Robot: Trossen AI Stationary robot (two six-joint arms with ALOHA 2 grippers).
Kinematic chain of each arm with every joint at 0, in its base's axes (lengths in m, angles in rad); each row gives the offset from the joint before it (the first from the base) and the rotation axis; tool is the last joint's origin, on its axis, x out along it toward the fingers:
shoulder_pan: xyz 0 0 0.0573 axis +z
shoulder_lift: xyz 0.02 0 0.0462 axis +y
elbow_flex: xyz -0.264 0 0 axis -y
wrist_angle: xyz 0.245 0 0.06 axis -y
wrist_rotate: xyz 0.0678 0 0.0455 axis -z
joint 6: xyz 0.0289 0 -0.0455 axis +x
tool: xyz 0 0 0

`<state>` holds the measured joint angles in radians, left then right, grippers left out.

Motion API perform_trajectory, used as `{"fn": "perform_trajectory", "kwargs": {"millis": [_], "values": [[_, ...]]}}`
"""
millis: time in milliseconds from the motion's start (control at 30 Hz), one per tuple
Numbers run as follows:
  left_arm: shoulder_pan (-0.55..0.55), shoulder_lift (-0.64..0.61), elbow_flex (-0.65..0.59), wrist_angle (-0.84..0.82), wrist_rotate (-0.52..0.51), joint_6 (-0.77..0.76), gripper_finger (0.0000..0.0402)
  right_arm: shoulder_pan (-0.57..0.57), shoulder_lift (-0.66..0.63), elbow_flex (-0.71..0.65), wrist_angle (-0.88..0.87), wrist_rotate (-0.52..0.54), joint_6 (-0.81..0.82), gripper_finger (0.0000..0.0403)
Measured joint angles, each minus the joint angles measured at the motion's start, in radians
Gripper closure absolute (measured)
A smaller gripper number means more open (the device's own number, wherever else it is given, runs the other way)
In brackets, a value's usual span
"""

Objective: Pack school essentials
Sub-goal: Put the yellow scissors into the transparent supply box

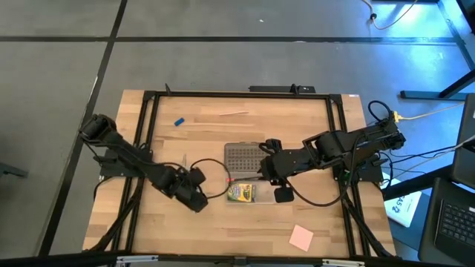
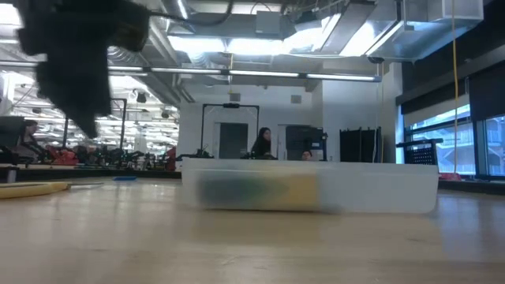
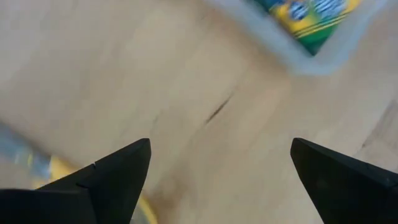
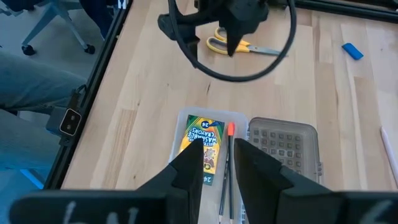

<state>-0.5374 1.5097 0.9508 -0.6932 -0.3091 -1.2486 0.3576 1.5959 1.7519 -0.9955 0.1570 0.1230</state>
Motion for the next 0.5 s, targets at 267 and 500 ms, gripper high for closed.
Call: {"fn": "perform_trajectory", "kwargs": {"millis": [267,500], "values": [[-0.04,0.009,-0.001,-0.066,0.092,-0.263,0.002,0.0,0.0,0.0,0.0,0.0,0.0,0.0311],[-0.047,0.036,-0.001,-0.085,0.119,-0.304,0.002,0.0,0.0,0.0,0.003,0.0,0.0,0.0311]]}}
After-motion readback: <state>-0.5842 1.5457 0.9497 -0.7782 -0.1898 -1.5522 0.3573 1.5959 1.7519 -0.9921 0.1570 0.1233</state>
